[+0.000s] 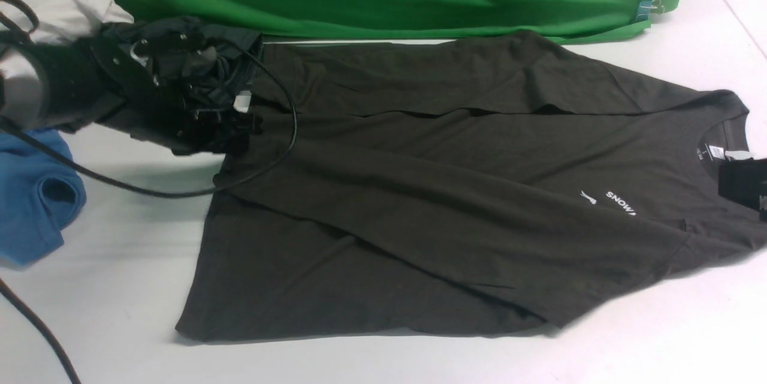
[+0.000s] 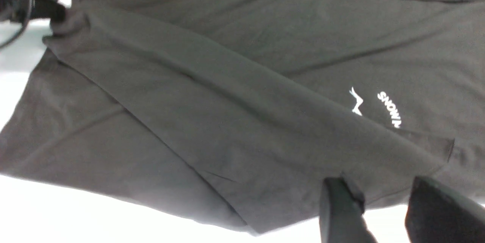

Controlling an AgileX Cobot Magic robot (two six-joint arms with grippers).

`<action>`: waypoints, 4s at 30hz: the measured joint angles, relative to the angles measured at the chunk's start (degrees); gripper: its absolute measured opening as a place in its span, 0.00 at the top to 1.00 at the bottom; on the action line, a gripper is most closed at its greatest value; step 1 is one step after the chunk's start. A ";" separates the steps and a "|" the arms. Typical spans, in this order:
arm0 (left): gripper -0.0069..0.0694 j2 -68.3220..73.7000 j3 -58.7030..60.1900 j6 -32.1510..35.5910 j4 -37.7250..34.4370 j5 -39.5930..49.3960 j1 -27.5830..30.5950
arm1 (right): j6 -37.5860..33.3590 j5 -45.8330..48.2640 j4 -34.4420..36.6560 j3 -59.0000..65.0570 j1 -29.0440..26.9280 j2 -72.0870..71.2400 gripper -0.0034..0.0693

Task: Fold a long-sleeved shirt on a white desktop.
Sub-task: 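Fold the left side of the black T-shirt inward over its body, then grab the top left corner of the dark shirt with the left gripper, then fold the left side of the dark shirt inward over its body with the left gripper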

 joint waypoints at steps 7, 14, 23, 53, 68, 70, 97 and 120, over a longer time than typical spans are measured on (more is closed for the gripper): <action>0.11 2.82 -14.68 -12.55 2.61 9.92 0.74 | -8.53 -4.95 7.27 -1.23 0.05 2.56 0.62; 0.05 16.75 -35.79 -19.35 1.41 24.39 1.48 | -17.46 -6.83 13.12 -6.77 2.09 11.01 0.62; 0.11 23.38 -44.47 -26.45 6.49 27.75 1.43 | -18.15 -8.61 13.38 -10.28 2.33 15.91 0.62; 0.86 26.46 -44.73 -22.84 3.74 22.16 1.87 | -18.15 -11.96 13.38 -10.33 2.33 15.93 0.62; 0.86 21.89 -44.73 -7.90 -6.62 33.99 6.05 | -18.21 -11.96 13.38 -10.33 2.33 15.93 0.62; 0.86 20.15 -44.73 -7.90 -4.88 35.66 6.05 | -18.14 -11.96 13.38 -10.33 2.33 15.93 0.62; 0.87 6.51 -30.97 -7.94 1.42 45.16 6.05 | -18.16 -9.15 13.33 -10.33 2.33 15.93 0.62; 0.38 -0.82 -14.86 -11.18 8.39 43.60 6.11 | -19.54 -5.42 9.75 -10.33 2.33 15.93 0.62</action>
